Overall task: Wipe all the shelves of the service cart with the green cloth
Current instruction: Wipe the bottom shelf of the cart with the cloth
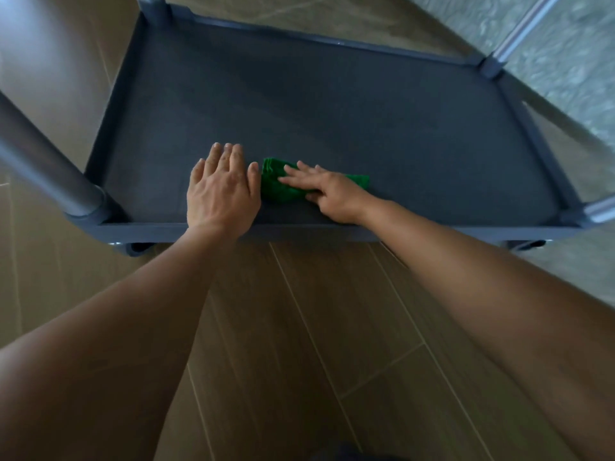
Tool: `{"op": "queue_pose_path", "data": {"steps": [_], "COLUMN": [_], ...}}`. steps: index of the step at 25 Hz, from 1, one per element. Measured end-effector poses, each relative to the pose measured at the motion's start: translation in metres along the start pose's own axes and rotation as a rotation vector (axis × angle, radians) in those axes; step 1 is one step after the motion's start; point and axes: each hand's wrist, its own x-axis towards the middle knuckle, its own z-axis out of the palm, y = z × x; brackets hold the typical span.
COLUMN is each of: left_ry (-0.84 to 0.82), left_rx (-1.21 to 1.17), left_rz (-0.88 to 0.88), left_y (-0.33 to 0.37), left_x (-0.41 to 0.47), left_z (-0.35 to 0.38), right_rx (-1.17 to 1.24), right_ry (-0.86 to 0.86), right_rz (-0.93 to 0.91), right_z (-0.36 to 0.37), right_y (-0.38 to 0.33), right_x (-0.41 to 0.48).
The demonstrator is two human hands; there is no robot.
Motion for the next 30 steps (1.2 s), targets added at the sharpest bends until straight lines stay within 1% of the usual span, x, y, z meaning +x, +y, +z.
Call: {"op": "queue_pose_path", "data": {"steps": [3, 6, 10, 15, 19, 22, 25, 27, 30], "left_ry": [0.013, 0.024, 0.005, -0.002, 0.021, 0.022, 0.005, 0.006, 0.035], "left_rx": [0.051, 0.048, 0.021, -0.009, -0.045, -0.056, -0.036, -0.023, -0.050], "left_rz": [-0.001, 0.019, 0.082, -0.027, -0.017, -0.010, -0.020, -0.009, 0.004], "left_y": [0.007, 0.014, 0.030, 0.074, 0.109, 0.128, 0.127, 0.123, 0.126], "left_x": [-0.003, -0.005, 0.001, -0.003, 0.002, 0.002, 0.002, 0.002, -0.001], "left_z": [-0.006, -0.005, 0.002, 0.022, 0.037, 0.049, 0.054, 0.054, 0.054], "right_rx": [-0.064, -0.116, -0.038, -0.073, -0.104, -0.100, -0.101, -0.106, -0.066], "right_ry": [-0.052, -0.071, -0.046, -0.141, -0.203, -0.205, -0.155, -0.117, -0.062], "right_rz": [0.018, -0.036, -0.098, -0.255, -0.359, -0.438, -0.515, -0.493, -0.385], "right_z": [-0.003, -0.005, -0.004, -0.018, -0.034, -0.046, -0.051, -0.053, -0.061], "right_y": [-0.004, 0.001, 0.014, 0.043, 0.074, 0.093, 0.102, 0.106, 0.112], "right_x": [-0.007, -0.007, -0.009, -0.030, -0.050, -0.057, -0.046, -0.030, 0.002]}}
